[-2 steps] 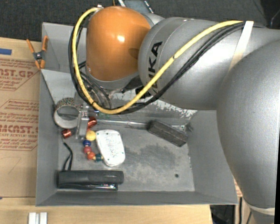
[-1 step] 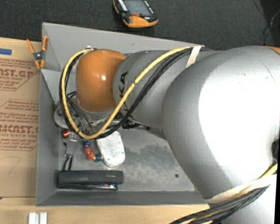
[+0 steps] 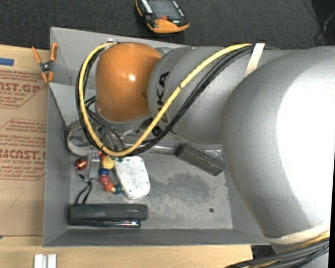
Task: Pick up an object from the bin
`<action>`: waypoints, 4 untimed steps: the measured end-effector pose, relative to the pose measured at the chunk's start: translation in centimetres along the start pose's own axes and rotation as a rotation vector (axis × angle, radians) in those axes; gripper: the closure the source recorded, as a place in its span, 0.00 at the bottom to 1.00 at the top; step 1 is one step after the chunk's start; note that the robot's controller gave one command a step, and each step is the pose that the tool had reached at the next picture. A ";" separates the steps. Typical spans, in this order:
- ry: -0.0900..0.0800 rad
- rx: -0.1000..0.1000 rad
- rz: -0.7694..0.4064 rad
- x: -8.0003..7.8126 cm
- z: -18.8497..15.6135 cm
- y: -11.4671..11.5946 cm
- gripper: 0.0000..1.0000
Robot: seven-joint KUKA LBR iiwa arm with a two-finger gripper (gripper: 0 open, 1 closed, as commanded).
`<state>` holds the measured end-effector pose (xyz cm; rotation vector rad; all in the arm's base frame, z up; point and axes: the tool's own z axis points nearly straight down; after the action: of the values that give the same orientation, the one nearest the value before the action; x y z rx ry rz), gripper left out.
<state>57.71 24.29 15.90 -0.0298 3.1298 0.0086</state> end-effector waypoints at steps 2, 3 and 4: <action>-0.011 -0.010 0.264 1.2 8.8 0.4 0.00; 0.003 -0.003 -0.142 0.4 8.7 0.3 1.00; 0.003 -0.003 -0.142 0.4 8.7 0.3 1.00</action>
Offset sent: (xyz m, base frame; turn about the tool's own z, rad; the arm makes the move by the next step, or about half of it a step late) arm -0.0113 0.0019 -0.0890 0.2672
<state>57.38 24.63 7.17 -0.2518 3.1229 0.0122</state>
